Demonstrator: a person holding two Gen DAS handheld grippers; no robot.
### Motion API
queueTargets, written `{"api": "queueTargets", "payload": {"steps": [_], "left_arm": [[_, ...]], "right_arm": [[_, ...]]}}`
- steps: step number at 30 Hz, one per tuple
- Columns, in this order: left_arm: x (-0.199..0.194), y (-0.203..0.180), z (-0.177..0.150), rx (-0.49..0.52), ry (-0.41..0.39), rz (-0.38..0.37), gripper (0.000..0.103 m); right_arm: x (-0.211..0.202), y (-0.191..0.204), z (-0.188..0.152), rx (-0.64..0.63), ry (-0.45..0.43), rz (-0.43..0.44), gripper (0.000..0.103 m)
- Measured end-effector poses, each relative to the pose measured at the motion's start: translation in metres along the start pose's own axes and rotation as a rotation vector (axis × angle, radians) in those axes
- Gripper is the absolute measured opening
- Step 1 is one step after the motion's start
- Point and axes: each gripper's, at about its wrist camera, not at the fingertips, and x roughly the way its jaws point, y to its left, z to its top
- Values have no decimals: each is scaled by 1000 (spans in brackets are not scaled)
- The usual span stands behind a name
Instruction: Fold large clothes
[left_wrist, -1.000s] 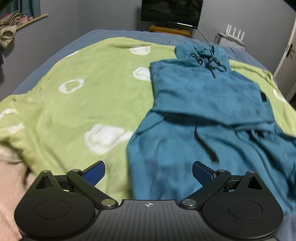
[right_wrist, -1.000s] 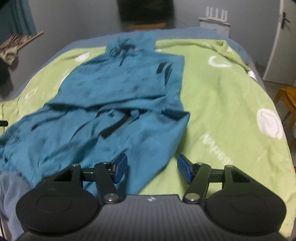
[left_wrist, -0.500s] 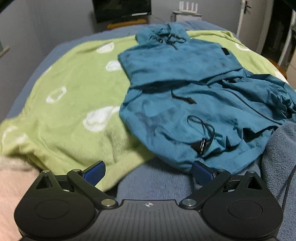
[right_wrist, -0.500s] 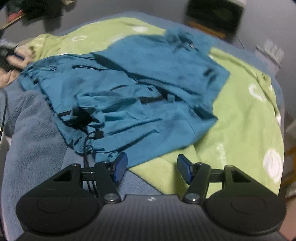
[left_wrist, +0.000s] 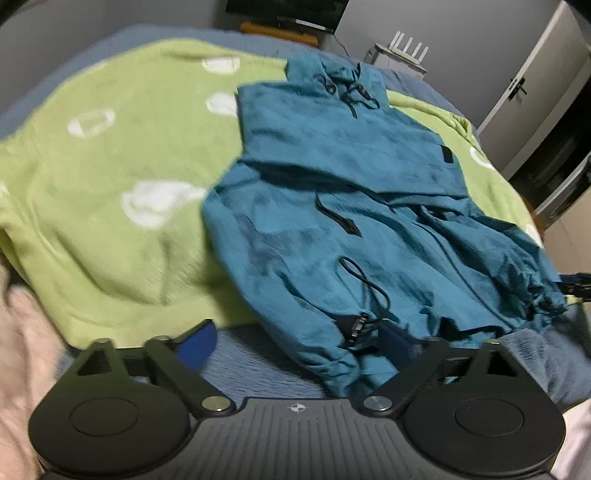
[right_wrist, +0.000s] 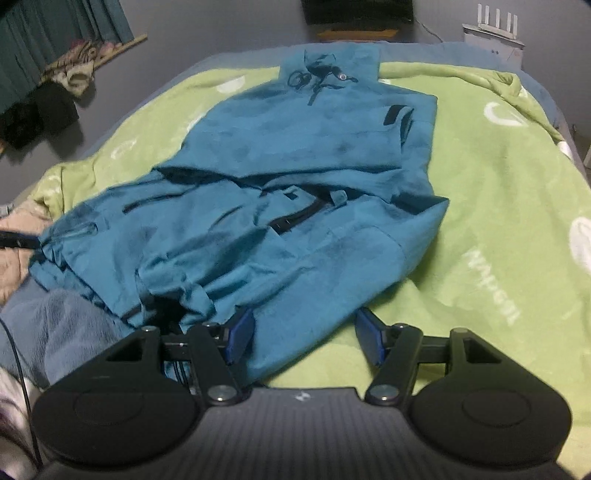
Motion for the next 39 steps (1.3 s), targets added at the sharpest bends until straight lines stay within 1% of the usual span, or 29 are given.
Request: {"api": "queueTargets", "payload": {"steps": [1, 3, 5, 6, 7, 8, 9, 11, 13, 16, 19, 21, 26, 32, 35, 39], "left_arm": [[5, 2, 0, -28, 8, -28, 76], [10, 5, 0, -68, 20, -72, 66], [16, 5, 1, -79, 29, -74, 62], [18, 4, 2, -71, 33, -70, 55], [20, 2, 4, -57, 33, -65, 45], [21, 0, 6, -44, 32, -61, 41], [21, -2, 9, -33, 27, -56, 34], [19, -3, 19, -39, 6, -68, 30], [16, -3, 33, -53, -27, -90, 26], [14, -6, 61, -55, -74, -115, 25], [17, -12, 94, -42, -114, -129, 24], [21, -16, 120, -21, -142, -132, 23], [41, -22, 184, 5, -192, -118, 23], [82, -22, 259, -16, -231, -93, 23], [108, -17, 296, -32, -241, -62, 23], [145, -6, 337, -65, -277, -25, 23]], "right_arm": [[1, -1, 1, 19, -12, 17, 62], [4, -2, 2, 41, -18, 40, 62], [8, -3, 3, 61, -8, 56, 58], [9, -4, 4, 70, -3, 71, 50], [10, -5, 4, 78, -2, 90, 38], [10, -5, 5, 81, -6, 107, 34], [10, -4, 6, 81, -9, 123, 24], [9, -1, 10, 68, -33, 122, 18], [9, -2, 16, 73, -63, 127, 8], [6, -12, 28, 121, -118, 157, 5], [3, -24, 50, 157, -179, 173, 4], [2, -33, 70, 183, -220, 181, 4], [11, -54, 121, 219, -315, 165, 3], [50, -86, 182, 304, -382, 121, 3], [77, -104, 213, 353, -397, 71, 3], [121, -131, 250, 424, -408, -22, 3]]}}
